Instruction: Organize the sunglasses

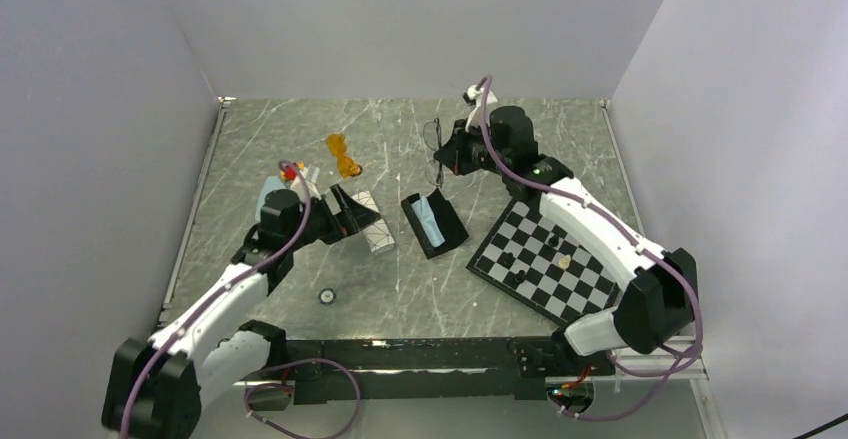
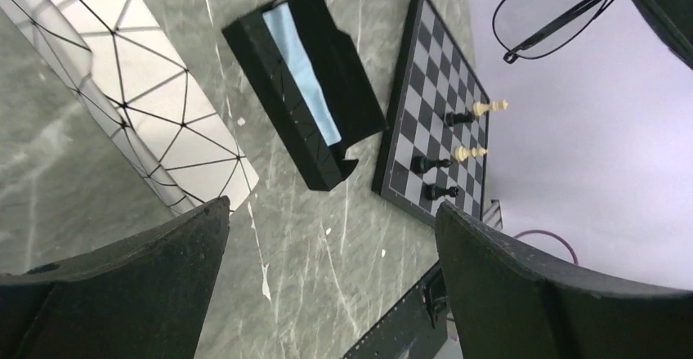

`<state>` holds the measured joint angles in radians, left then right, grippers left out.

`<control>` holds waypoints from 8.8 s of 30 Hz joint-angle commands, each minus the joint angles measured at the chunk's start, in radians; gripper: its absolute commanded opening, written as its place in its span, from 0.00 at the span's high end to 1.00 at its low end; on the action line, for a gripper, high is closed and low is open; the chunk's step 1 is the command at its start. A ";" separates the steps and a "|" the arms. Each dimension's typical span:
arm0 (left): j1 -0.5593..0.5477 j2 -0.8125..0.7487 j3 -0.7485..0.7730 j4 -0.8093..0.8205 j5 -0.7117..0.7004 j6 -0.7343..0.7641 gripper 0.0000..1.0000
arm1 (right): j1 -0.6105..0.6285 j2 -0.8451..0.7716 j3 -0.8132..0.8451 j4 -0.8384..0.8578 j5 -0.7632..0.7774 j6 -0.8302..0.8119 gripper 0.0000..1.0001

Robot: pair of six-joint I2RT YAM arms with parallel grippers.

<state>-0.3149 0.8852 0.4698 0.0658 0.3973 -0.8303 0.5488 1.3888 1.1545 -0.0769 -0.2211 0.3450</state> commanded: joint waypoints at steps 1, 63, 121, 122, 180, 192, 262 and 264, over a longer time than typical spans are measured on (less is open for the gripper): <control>-0.019 0.146 0.057 0.200 0.126 -0.051 0.01 | -0.052 0.097 0.099 -0.418 -0.141 -0.291 1.00; -0.182 0.860 0.356 0.366 0.080 -0.061 0.01 | -0.083 0.643 0.251 -0.433 -0.488 -0.362 1.00; -0.220 0.804 0.325 0.349 0.028 -0.078 0.01 | -0.102 0.537 0.134 -0.225 -0.304 -0.140 0.59; -0.220 0.803 0.323 0.351 0.027 -0.079 0.01 | -0.102 0.532 0.134 -0.230 -0.296 -0.140 0.59; -0.295 0.936 0.523 -0.041 -0.241 -0.010 0.75 | -0.165 0.438 -0.044 -0.133 -0.352 -0.036 0.77; -0.302 0.907 0.502 -0.036 -0.236 -0.019 0.74 | -0.110 0.411 -0.043 -0.161 -0.205 -0.005 0.67; -0.026 -0.328 0.072 -0.619 -0.701 0.008 0.01 | -0.052 -0.182 -0.353 0.441 -0.083 -0.057 0.00; -0.023 -0.365 0.064 -0.625 -0.697 0.008 0.01 | -0.038 -0.156 -0.312 0.410 -0.162 -0.021 0.00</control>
<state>-0.3496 0.5838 0.5423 -0.5877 -0.3286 -0.8467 0.5018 1.1828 0.8509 0.1932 -0.1257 0.2543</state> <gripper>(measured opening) 0.993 0.993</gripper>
